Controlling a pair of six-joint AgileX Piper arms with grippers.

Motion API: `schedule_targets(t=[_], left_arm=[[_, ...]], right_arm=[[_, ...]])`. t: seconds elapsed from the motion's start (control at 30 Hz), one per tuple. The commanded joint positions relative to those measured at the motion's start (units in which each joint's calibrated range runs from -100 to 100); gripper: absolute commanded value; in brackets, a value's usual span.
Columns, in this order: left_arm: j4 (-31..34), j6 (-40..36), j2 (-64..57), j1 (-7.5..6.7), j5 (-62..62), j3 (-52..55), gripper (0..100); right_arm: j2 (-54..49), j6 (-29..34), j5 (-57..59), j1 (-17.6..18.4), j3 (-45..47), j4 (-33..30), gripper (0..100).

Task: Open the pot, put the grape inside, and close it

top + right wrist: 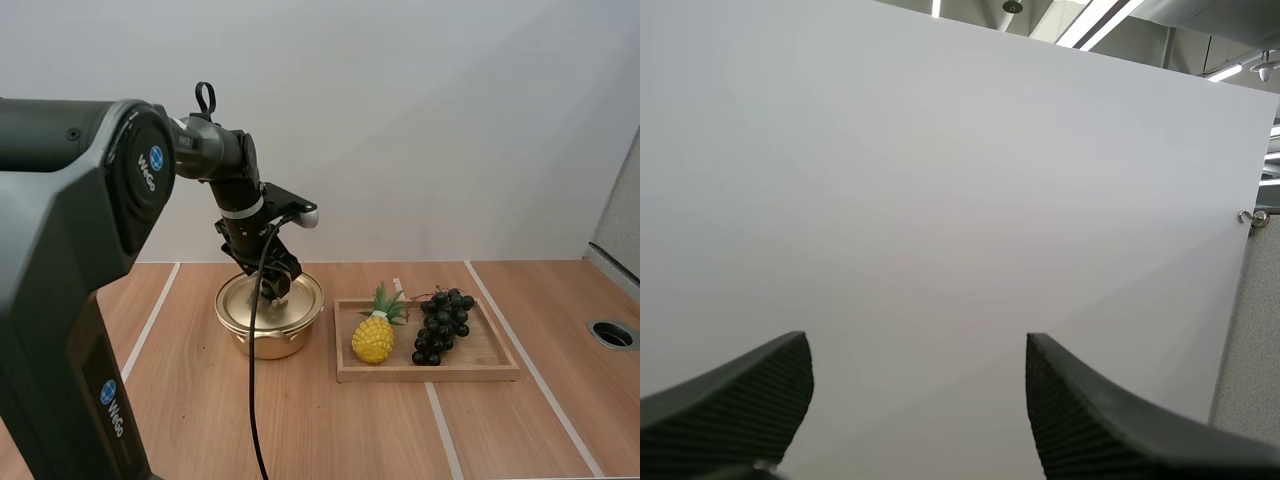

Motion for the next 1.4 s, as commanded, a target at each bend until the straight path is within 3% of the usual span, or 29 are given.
schedule_targets(t=[0.0,0.37,0.4,0.43,0.5,0.8,1.07,1.37], left_arm=[[0.06,-0.44,0.98,-0.17,-0.86,-0.51,100],[0.06,-0.54,1.57,-0.17,1.21,-0.51,100],[0.06,-0.99,1.57,-0.17,1.41,-0.51,88],[0.06,-1.22,1.57,-0.17,1.59,-0.51,64],[0.06,-1.22,1.57,-0.17,2.34,-0.51,0],[0.06,-1.55,-2.34,-0.17,3.09,-0.51,0],[0.06,-1.77,-16.60,-0.17,4.25,-1.51,0],[0.06,-6.03,-32.71,-0.17,4.83,-14.78,0]], right_arm=[[-0.15,0.00,-0.48,-0.22,-0.49,-0.04,100],[-0.15,0.00,-0.48,-0.22,-0.49,-0.04,100],[-0.15,0.00,-0.48,-0.22,-0.49,-0.04,100],[-0.15,0.00,-0.48,-0.22,-0.49,-0.04,100],[-0.15,0.00,-0.48,-0.22,-0.49,-0.04,100],[-0.15,0.00,-0.48,-0.22,-0.49,-0.04,100],[-0.15,0.00,-0.48,-0.22,-0.49,-0.04,100],[-0.15,0.00,-0.48,-0.22,-0.49,-0.04,100]])
